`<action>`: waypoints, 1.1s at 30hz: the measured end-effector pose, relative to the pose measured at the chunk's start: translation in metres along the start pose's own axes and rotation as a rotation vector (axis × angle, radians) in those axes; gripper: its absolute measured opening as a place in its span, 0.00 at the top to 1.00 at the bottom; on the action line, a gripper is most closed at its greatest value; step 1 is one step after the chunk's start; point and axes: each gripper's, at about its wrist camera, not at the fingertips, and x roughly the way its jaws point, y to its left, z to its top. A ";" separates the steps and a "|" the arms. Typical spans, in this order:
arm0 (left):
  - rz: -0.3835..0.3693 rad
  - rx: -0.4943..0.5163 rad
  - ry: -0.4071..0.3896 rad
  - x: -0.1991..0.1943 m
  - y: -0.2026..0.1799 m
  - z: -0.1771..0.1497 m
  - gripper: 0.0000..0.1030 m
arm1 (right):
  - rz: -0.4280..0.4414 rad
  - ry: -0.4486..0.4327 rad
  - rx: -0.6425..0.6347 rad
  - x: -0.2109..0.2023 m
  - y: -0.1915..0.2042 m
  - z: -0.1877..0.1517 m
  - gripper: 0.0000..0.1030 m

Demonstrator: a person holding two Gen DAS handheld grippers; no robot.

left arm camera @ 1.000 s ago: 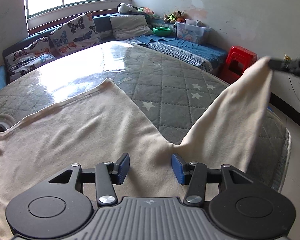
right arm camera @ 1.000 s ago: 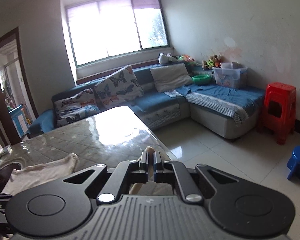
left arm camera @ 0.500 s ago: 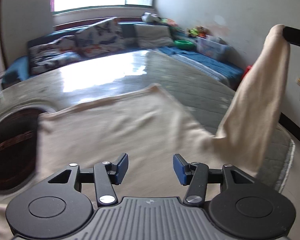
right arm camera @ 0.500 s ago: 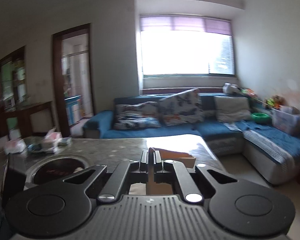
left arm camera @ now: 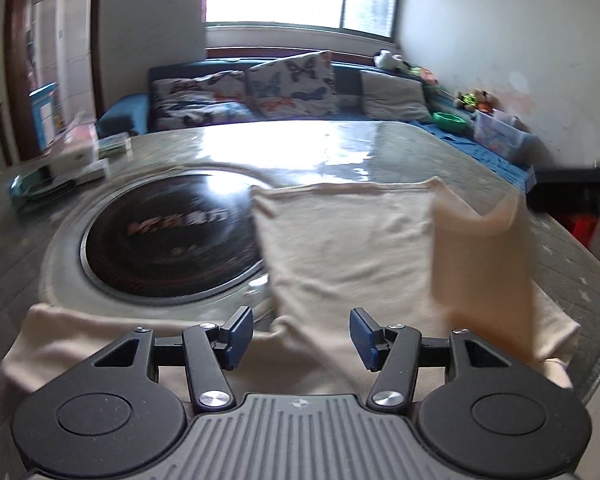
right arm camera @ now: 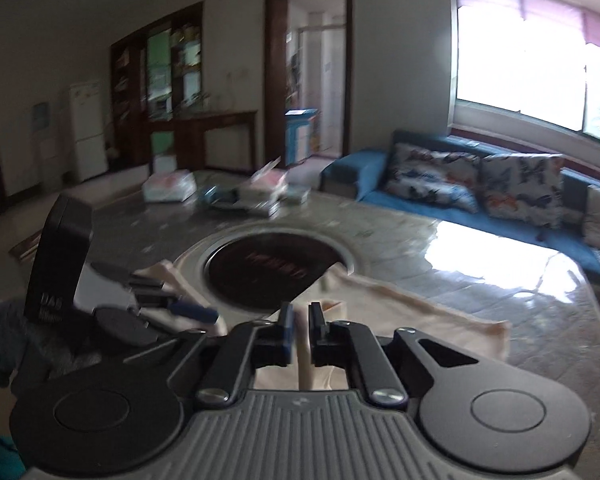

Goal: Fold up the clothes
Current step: 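Release the folded sleeve from the right gripper and withdraw both grippers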

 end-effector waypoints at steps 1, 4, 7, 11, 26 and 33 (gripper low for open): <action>0.006 -0.003 -0.001 -0.002 0.003 -0.002 0.45 | 0.020 0.013 -0.007 0.001 0.005 -0.002 0.88; 0.015 -0.005 0.001 -0.007 0.008 -0.005 0.45 | 0.008 0.019 -0.019 -0.005 0.000 -0.005 0.88; 0.003 0.008 -0.007 -0.011 0.004 -0.007 0.45 | -0.042 0.052 -0.008 -0.011 -0.017 -0.011 0.88; -0.051 0.067 -0.033 -0.017 -0.013 -0.007 0.46 | -0.134 0.151 -0.005 -0.012 -0.043 -0.032 0.86; -0.105 0.186 0.046 0.021 -0.040 -0.007 0.53 | -0.184 0.295 -0.006 0.021 -0.096 -0.077 0.85; -0.107 0.195 0.062 0.024 -0.037 -0.009 0.62 | -0.104 0.312 -0.148 0.042 -0.089 -0.070 0.80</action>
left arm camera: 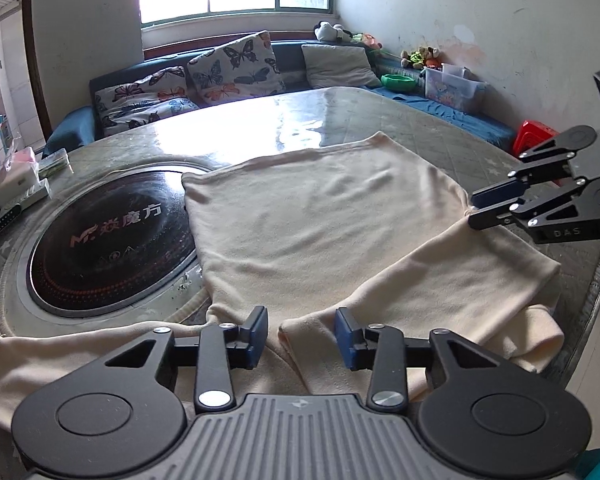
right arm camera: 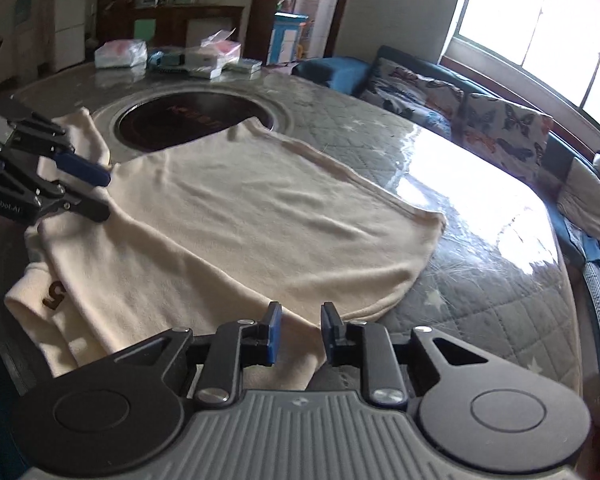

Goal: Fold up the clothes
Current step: 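Release the folded sleeve from the right gripper and withdraw both grippers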

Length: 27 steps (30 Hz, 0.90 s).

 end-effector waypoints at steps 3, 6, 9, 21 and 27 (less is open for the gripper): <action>-0.005 0.001 0.005 0.002 0.001 0.000 0.76 | 0.017 0.007 -0.015 0.004 -0.002 0.000 0.80; 0.008 0.021 -0.001 0.002 0.000 0.000 0.86 | 0.025 0.010 -0.009 0.005 -0.004 -0.002 0.80; 0.023 0.043 -0.019 -0.001 -0.003 0.003 0.89 | 0.025 0.013 -0.014 0.005 -0.003 -0.004 0.80; 0.053 0.026 -0.008 0.004 0.003 0.005 0.82 | -0.019 0.003 0.043 0.002 -0.006 -0.011 0.81; 0.019 0.018 -0.054 -0.013 -0.002 0.010 0.81 | 0.000 -0.024 0.044 -0.005 -0.001 -0.003 0.80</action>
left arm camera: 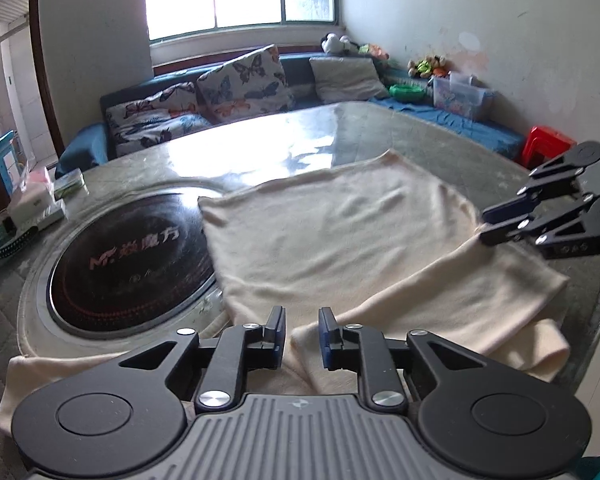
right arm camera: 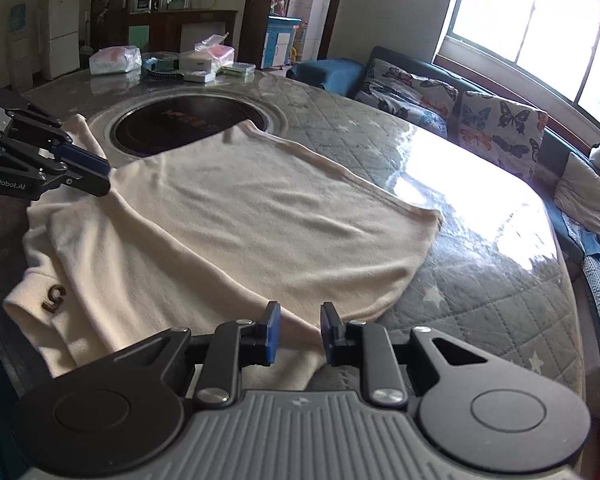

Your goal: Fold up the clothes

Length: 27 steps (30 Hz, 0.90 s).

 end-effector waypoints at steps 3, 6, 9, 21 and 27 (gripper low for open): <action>-0.055 0.018 0.006 0.000 -0.009 -0.002 0.81 | 0.028 -0.005 0.005 0.000 0.006 0.002 0.80; -0.090 0.059 0.023 0.002 -0.019 -0.010 0.81 | 0.060 -0.007 -0.001 -0.004 0.017 0.000 0.80; -0.108 0.085 0.042 0.004 -0.025 -0.017 0.81 | 0.093 -0.008 -0.013 -0.009 0.028 -0.002 0.78; -0.069 0.027 0.026 -0.012 -0.008 -0.028 0.61 | 0.184 -0.008 -0.063 -0.011 0.069 0.001 0.74; 0.009 -0.080 0.007 -0.029 0.022 -0.037 0.49 | 0.216 -0.023 -0.118 -0.004 0.084 0.015 0.74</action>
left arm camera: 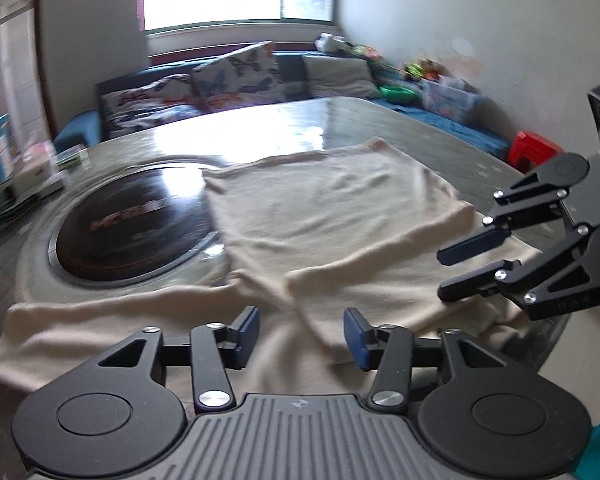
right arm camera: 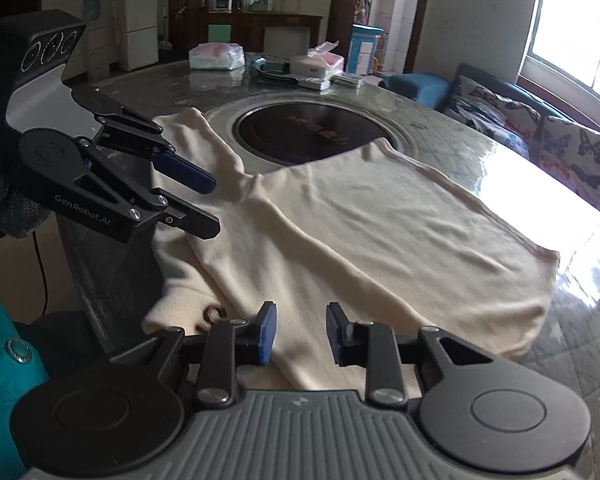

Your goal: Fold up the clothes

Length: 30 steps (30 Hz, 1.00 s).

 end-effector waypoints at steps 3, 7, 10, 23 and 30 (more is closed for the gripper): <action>0.066 -0.078 -0.008 -0.009 0.020 -0.005 0.49 | 0.020 -0.010 -0.016 0.008 0.003 0.011 0.74; 0.180 -0.189 -0.013 -0.022 0.052 -0.014 0.49 | 0.064 -0.010 -0.040 0.023 0.008 0.023 0.74; 0.275 -0.267 -0.020 -0.031 0.078 -0.020 0.49 | 0.087 -0.008 -0.061 0.031 0.013 0.029 0.74; 0.471 -0.509 -0.017 -0.039 0.144 -0.030 0.51 | 0.118 -0.006 -0.060 0.059 0.018 0.046 0.73; 0.469 -0.616 -0.005 -0.028 0.161 -0.029 0.67 | 0.093 -0.025 -0.064 0.047 0.016 0.046 0.73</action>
